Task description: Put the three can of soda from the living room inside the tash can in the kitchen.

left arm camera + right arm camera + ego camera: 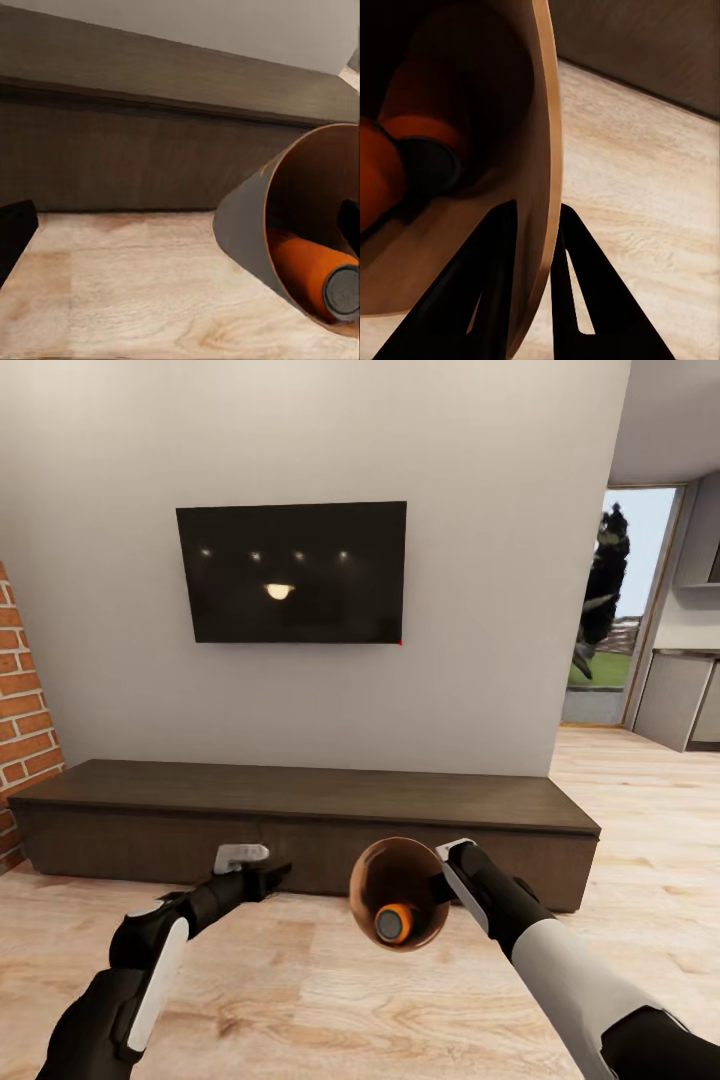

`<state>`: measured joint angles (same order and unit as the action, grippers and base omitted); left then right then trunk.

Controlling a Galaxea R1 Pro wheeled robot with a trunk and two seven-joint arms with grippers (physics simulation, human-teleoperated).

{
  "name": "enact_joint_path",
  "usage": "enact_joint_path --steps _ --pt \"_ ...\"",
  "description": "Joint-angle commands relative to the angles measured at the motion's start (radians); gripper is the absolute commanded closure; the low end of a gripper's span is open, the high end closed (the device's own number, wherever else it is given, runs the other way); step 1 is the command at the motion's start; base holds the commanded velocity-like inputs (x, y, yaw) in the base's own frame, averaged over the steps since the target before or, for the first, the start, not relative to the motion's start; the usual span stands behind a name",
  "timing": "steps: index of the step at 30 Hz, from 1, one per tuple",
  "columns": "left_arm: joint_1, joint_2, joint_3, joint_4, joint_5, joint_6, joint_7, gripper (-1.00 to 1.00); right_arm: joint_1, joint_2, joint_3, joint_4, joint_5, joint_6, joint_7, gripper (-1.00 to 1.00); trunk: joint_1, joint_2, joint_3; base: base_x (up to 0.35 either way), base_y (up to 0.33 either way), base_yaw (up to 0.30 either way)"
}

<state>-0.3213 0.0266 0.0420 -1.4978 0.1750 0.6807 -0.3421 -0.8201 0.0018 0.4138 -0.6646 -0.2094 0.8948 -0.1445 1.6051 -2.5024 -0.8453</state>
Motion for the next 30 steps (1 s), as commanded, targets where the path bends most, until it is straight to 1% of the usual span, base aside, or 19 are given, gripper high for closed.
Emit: enact_joint_path --steps 1,3,4,6,7,9,10,11,12,13,17,19,23,26,30 --pt "0.021 0.019 0.032 0.019 0.001 -0.051 0.000 -1.00 -0.001 -0.003 -0.001 -0.001 0.003 0.000 0.003 1.00 0.000 0.000 0.000 0.000 0.000 0.000" --pt "0.036 0.036 0.061 0.049 0.001 -0.104 0.000 -1.00 -0.001 -0.005 -0.001 -0.001 0.003 0.000 0.003 1.00 0.000 0.000 0.000 0.000 0.000 0.000" --pt "0.046 0.048 0.083 0.097 0.000 -0.157 0.000 -1.00 -0.001 -0.007 -0.001 -0.001 0.003 -0.001 0.003 1.00 0.000 0.000 0.000 0.000 0.000 0.000" --pt "0.056 0.060 0.106 0.248 -0.001 -0.278 0.000 -1.00 -0.001 -0.010 -0.002 0.000 0.002 -0.002 0.003 1.00 0.000 0.000 0.000 0.000 0.000 0.000" --pt "0.058 0.064 0.113 0.397 -0.002 -0.367 0.003 -1.00 -0.001 -0.016 -0.002 0.000 0.002 -0.003 0.004 1.00 0.000 0.000 0.000 0.000 0.000 0.000" --pt "0.058 0.066 0.115 0.485 -0.002 -0.414 0.005 -1.00 -0.001 -0.023 -0.003 0.000 0.001 -0.004 0.004 1.00 0.000 0.000 0.000 0.000 0.000 0.000" --pt "0.058 0.070 0.118 0.566 -0.001 -0.469 0.005 -1.00 -0.001 -0.033 -0.012 0.000 0.000 -0.006 0.005 1.00 0.000 0.000 0.000 0.000 0.000 0.000" --pt "0.059 0.071 0.120 0.597 -0.001 -0.497 0.005 -1.00 -0.001 -0.037 -0.029 0.000 0.000 -0.006 0.005 1.00 0.000 0.000 0.000 0.000 0.000 0.000" --pt "0.059 0.071 0.120 0.610 -0.001 -0.509 0.006 -1.00 -0.001 -0.039 -0.040 0.000 0.000 -0.007 0.005 1.00 0.000 0.000 0.000 0.000 0.000 0.000" --pt "0.059 0.072 0.121 0.630 -0.001 -0.529 0.007 -1.00 -0.001 -0.041 -0.061 0.000 0.000 -0.007 0.005 1.00 0.000 0.000 0.000 0.000 0.000 0.000" --pt "0.059 0.072 0.122 0.667 -0.002 -0.576 0.010 -1.00 -0.001 -0.042 -0.090 -0.001 0.001 -0.010 0.004 1.00 0.000 0.000 0.000 0.000 0.000 0.000" --pt "0.059 0.072 0.122 0.687 -0.002 -0.594 0.010 -1.00 -0.001 -0.042 -0.098 -0.001 0.002 -0.011 0.004 1.00 0.000 0.000 0.000 0.000 0.000 0.000" --pt "0.059 0.071 0.122 0.708 -0.002 -0.609 0.011 -1.00 -0.001 -0.039 -0.118 -0.001 0.000 -0.011 0.005 1.00 0.000 0.000 0.001 0.000 0.000 0.031" --pt "0.059 0.070 0.120 0.713 -0.002 -0.614 0.011 -1.00 -0.001 -0.033 -0.125 -0.002 0.000 -0.012 0.005 1.00 0.000 0.000 0.000 0.000 0.000 0.158" --pt "0.059 0.070 0.119 0.715 -0.002 -0.617 0.011 -1.00 -0.001 -0.030 -0.127 -0.004 0.000 -0.013 0.003 1.00 0.000 0.000 -0.001 0.000 0.000 0.215"
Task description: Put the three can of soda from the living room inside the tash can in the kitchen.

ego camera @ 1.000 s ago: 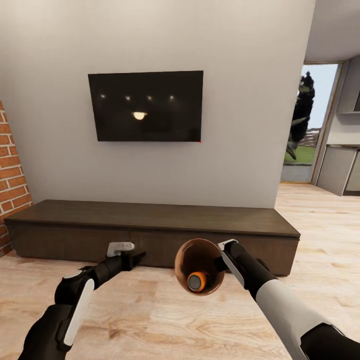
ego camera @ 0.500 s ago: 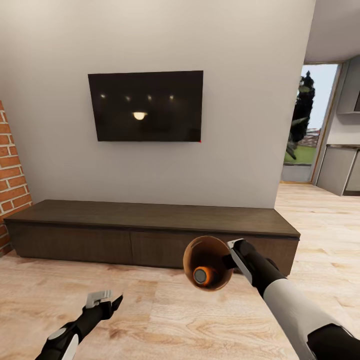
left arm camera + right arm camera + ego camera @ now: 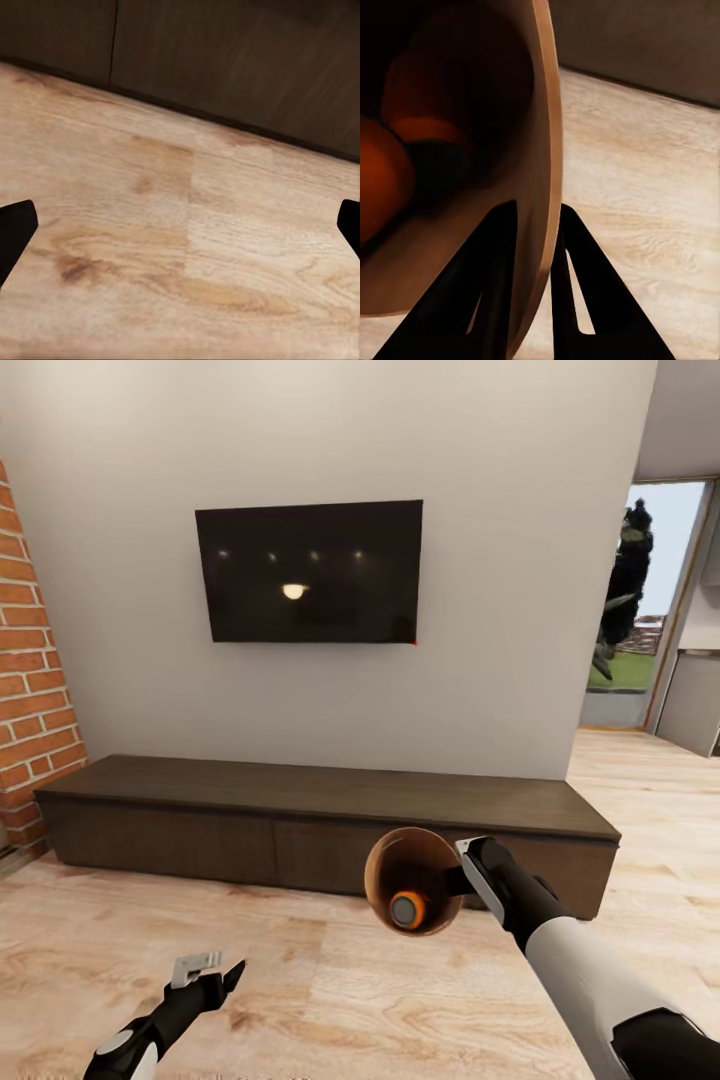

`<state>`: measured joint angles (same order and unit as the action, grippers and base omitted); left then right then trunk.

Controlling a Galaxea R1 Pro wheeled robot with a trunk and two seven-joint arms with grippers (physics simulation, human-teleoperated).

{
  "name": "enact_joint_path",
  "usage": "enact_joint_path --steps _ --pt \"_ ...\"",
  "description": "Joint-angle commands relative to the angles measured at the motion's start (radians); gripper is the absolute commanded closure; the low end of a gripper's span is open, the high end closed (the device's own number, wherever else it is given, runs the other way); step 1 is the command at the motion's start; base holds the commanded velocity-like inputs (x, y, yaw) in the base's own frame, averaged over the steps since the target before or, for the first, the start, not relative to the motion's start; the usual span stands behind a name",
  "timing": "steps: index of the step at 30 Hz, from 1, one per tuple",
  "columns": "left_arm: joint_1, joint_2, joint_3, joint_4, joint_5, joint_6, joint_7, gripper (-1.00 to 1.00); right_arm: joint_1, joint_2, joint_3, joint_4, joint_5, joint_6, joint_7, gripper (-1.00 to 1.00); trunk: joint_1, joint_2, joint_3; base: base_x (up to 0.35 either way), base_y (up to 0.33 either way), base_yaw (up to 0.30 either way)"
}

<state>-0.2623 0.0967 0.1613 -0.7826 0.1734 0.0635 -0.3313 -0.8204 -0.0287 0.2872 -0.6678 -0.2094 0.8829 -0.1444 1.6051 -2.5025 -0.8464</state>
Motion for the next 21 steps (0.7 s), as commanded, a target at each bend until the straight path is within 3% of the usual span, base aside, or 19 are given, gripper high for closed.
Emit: enact_joint_path --steps 1,21 --pt "0.000 0.000 0.000 0.000 0.000 -0.002 0.000 -1.00 -0.001 0.000 -0.001 -0.001 0.001 -0.001 0.003 1.00 0.000 0.000 0.000 0.000 0.000 0.229" --pt "0.000 -0.004 0.000 0.002 -0.001 -0.029 0.001 -1.00 0.000 0.002 0.001 -0.001 0.002 -0.001 -0.001 1.00 0.000 0.000 0.000 0.000 0.000 0.240"
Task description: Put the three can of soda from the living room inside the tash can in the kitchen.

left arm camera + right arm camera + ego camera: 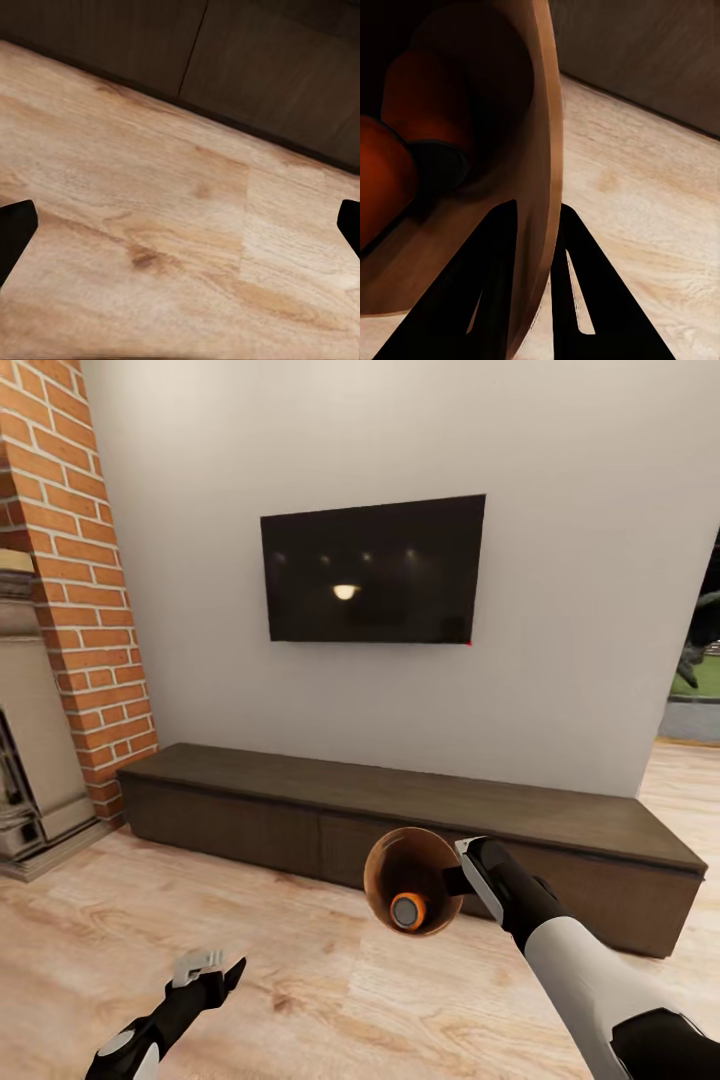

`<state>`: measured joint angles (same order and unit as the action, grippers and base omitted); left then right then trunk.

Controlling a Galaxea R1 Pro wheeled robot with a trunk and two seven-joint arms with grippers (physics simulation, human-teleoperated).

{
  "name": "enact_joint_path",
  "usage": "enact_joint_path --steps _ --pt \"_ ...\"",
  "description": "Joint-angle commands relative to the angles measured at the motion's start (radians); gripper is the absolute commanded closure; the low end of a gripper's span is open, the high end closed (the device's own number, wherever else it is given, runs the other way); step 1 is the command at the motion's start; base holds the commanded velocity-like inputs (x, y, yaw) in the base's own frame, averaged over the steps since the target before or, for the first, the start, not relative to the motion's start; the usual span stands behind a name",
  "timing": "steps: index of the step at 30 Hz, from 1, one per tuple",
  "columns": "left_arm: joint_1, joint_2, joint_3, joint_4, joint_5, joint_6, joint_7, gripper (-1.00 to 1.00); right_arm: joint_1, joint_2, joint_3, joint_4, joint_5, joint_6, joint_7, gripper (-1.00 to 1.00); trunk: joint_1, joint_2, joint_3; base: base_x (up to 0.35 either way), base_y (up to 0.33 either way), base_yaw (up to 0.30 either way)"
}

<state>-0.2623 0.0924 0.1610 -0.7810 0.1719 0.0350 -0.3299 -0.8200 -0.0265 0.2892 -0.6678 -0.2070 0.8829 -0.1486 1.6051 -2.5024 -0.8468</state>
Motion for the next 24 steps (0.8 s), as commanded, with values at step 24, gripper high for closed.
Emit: enact_joint_path --steps 24 --pt "0.000 0.002 -0.003 0.067 0.001 -0.047 0.000 -1.00 -0.001 0.000 0.006 -0.001 0.003 -0.001 0.000 1.00 0.000 0.000 0.000 0.000 0.000 0.241"
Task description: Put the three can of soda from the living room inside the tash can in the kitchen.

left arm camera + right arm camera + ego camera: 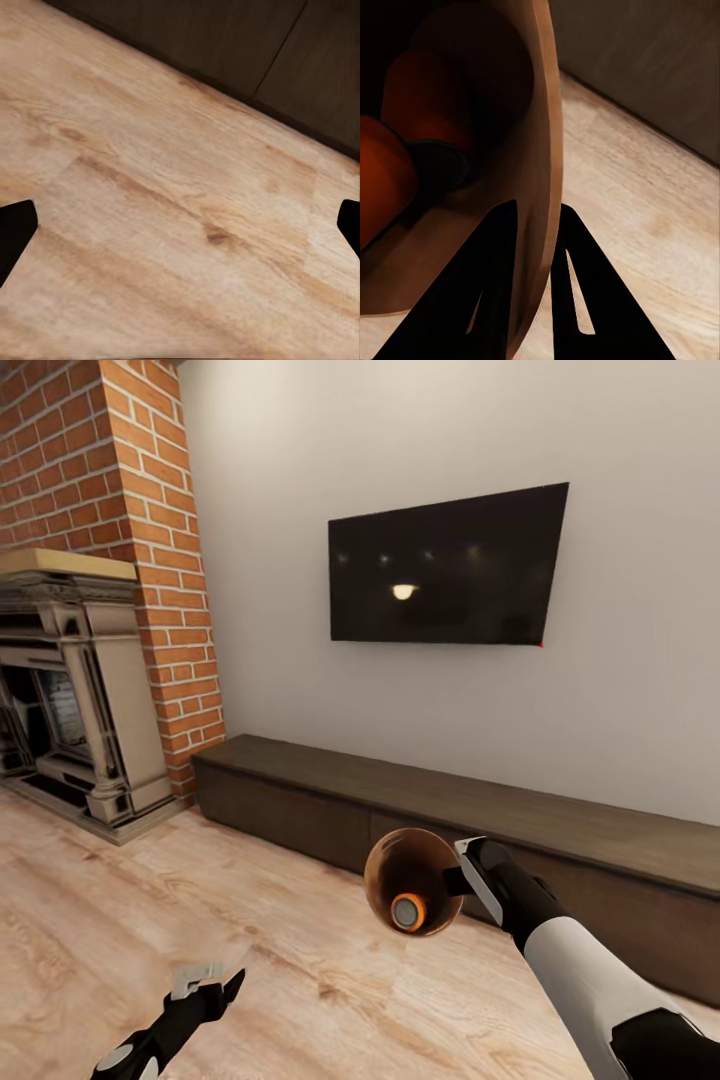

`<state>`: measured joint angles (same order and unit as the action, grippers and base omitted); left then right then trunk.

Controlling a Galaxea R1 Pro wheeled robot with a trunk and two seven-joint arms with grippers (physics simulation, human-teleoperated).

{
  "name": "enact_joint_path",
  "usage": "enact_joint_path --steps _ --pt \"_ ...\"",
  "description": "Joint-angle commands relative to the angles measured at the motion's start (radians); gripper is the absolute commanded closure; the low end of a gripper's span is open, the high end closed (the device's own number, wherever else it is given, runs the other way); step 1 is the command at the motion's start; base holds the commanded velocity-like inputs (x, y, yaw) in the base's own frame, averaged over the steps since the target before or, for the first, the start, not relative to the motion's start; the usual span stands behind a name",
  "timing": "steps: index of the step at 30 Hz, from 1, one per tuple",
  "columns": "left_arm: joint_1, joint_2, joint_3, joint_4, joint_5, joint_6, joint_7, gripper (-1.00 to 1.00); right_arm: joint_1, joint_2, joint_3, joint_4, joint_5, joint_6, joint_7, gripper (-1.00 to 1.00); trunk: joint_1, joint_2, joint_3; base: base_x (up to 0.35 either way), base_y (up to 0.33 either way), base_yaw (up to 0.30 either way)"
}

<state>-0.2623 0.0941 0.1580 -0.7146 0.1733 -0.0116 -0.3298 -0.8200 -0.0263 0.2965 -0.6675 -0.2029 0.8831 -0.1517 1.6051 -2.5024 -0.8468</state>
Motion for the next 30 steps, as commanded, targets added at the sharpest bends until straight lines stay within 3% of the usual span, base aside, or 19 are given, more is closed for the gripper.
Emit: enact_joint_path --steps 1,30 --pt "0.000 0.000 0.000 0.001 0.000 0.000 0.000 -1.00 -0.001 0.001 -0.001 -0.001 0.000 -0.001 0.003 1.00 0.000 0.000 0.000 0.000 0.000 0.241" --pt "0.000 -0.001 0.000 0.002 -0.001 -0.002 0.000 -1.00 0.002 0.002 0.004 0.000 0.007 -0.001 0.000 1.00 0.000 0.000 0.000 0.000 0.000 0.241"
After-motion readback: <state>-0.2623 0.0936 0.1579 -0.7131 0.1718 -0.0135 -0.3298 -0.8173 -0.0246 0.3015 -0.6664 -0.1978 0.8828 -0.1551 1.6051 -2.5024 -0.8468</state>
